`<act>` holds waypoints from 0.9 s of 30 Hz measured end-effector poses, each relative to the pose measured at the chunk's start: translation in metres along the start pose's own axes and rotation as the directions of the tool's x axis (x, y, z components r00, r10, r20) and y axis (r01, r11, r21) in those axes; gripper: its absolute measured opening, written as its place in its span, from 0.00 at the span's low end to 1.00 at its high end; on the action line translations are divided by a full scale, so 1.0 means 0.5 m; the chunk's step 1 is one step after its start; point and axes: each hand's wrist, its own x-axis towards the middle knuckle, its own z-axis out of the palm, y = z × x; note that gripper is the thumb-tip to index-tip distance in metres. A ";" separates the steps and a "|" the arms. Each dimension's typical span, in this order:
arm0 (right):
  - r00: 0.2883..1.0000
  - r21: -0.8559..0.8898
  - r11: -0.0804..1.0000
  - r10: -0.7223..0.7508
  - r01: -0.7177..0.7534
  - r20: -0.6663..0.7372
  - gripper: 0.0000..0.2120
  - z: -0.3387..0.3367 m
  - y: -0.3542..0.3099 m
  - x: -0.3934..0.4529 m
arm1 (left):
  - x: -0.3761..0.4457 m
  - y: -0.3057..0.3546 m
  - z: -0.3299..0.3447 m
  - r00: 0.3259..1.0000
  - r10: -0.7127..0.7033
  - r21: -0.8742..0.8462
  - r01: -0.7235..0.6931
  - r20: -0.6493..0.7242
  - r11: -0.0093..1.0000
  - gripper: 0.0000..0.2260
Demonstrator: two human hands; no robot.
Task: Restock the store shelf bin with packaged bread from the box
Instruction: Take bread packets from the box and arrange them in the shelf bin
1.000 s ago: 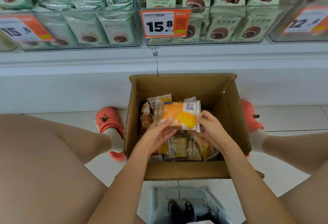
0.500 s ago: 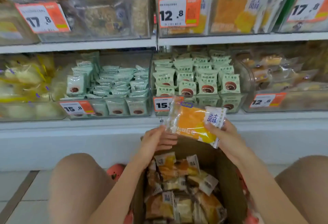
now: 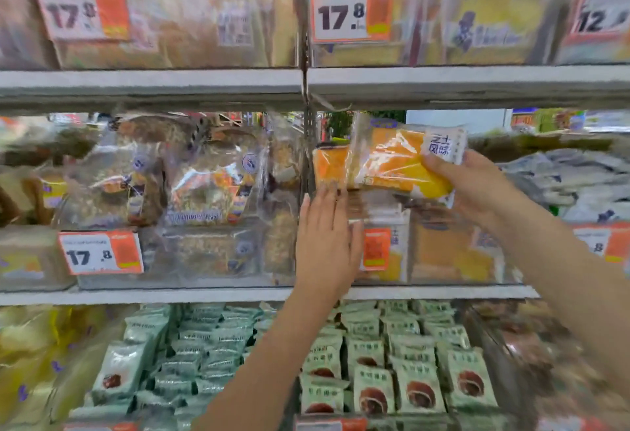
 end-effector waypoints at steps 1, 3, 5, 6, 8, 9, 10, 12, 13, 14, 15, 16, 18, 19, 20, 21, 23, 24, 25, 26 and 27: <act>1.000 -0.025 1.000 0.018 -0.018 0.010 0.18 0.005 0.006 0.045 | 0.005 -0.007 0.020 0.999 0.024 0.024 -0.023 -0.027 0.999 0.20; 0.997 -0.081 0.996 0.052 -0.048 0.049 0.22 0.025 0.025 0.120 | 0.002 -0.018 0.045 0.991 0.067 0.020 -0.065 -0.119 0.998 0.17; 0.989 -0.127 0.988 0.097 -0.082 0.111 0.22 0.055 0.043 0.173 | -0.002 -0.024 0.057 0.980 0.078 0.010 -0.078 -0.183 0.997 0.18; 0.980 -0.123 0.987 0.120 -0.101 0.158 0.21 0.072 0.055 0.193 | -0.004 -0.025 0.060 0.976 0.083 0.008 -0.083 -0.200 0.997 0.18; 0.969 -0.170 0.980 0.137 -0.103 0.205 0.21 0.102 0.079 0.220 | -0.005 -0.025 0.060 0.974 0.093 0.003 -0.095 -0.208 0.996 0.18; 0.975 -0.246 0.967 0.116 -0.067 0.191 0.21 0.115 0.092 0.225 | -0.004 -0.024 0.059 0.973 0.096 0.001 -0.098 -0.208 0.995 0.18; 0.983 -0.348 0.937 0.080 -0.018 0.163 0.22 0.122 0.102 0.228 | -0.003 -0.024 0.058 0.973 0.097 -0.004 -0.100 -0.208 0.995 0.18; 0.995 -0.532 0.844 -0.025 0.075 0.100 0.25 0.125 0.110 0.225 | -0.003 -0.025 0.059 0.974 0.092 -0.011 -0.096 -0.209 0.995 0.19; 0.992 -0.599 0.791 -0.091 0.128 0.092 0.27 0.124 0.109 0.222 | -0.003 -0.026 0.059 0.973 0.091 -0.009 -0.095 -0.212 0.995 0.20; 0.984 -0.644 0.744 -0.150 0.179 0.100 0.28 0.122 0.107 0.220 | -0.004 -0.026 0.059 0.973 0.090 -0.008 -0.094 -0.214 0.996 0.20; 0.978 -0.674 0.711 -0.177 0.202 0.107 0.29 0.121 0.105 0.220 | -0.004 -0.027 0.060 0.973 0.091 -0.006 -0.095 -0.214 0.995 0.20; 0.975 -0.694 0.687 -0.193 0.215 0.111 0.30 0.121 0.106 0.221 | -0.005 -0.028 0.060 0.973 0.093 -0.002 -0.096 -0.212 0.995 0.20; 0.984 -0.708 0.685 -0.164 0.169 0.076 0.33 0.121 0.111 0.225 | -0.006 -0.028 0.063 0.973 0.098 0.011 -0.098 -0.209 0.995 0.19; 0.990 -0.707 0.696 -0.132 0.124 0.044 0.35 0.120 0.114 0.226 | -0.007 -0.028 0.064 0.973 0.100 0.016 -0.098 -0.206 0.995 0.19; 0.995 -0.704 0.706 -0.101 0.082 0.015 0.37 0.119 0.114 0.224 | -0.007 -0.028 0.065 0.975 0.100 0.019 -0.098 -0.200 0.995 0.19; 0.997 -0.701 0.712 -0.077 0.047 -0.012 0.38 0.116 0.111 0.218 | -0.006 -0.028 0.065 0.976 0.099 0.019 -0.098 -0.193 0.995 0.19; 0.993 -0.699 0.715 -0.097 0.026 -0.061 0.38 0.105 0.098 0.201 | -0.005 -0.029 0.063 0.979 0.098 0.021 -0.096 -0.177 0.995 0.19; 0.989 -0.692 0.720 -0.131 0.045 -0.072 0.35 0.097 0.091 0.188 | -0.005 -0.030 0.061 0.982 0.095 0.023 -0.093 -0.160 0.995 0.20; 0.981 -0.687 0.722 -0.179 0.084 -0.068 0.33 0.089 0.085 0.170 | -0.004 -0.029 0.058 0.986 0.093 0.028 -0.090 -0.139 0.996 0.21; 0.971 -0.688 0.714 -0.231 0.132 -0.053 0.31 0.081 0.079 0.148 | -0.004 -0.028 0.053 0.989 0.093 0.038 -0.090 -0.112 0.995 0.21; 0.961 -0.690 0.702 -0.274 0.174 -0.036 0.29 0.074 0.074 0.122 | -0.006 -0.027 0.047 0.992 0.095 0.054 -0.091 -0.077 0.994 0.22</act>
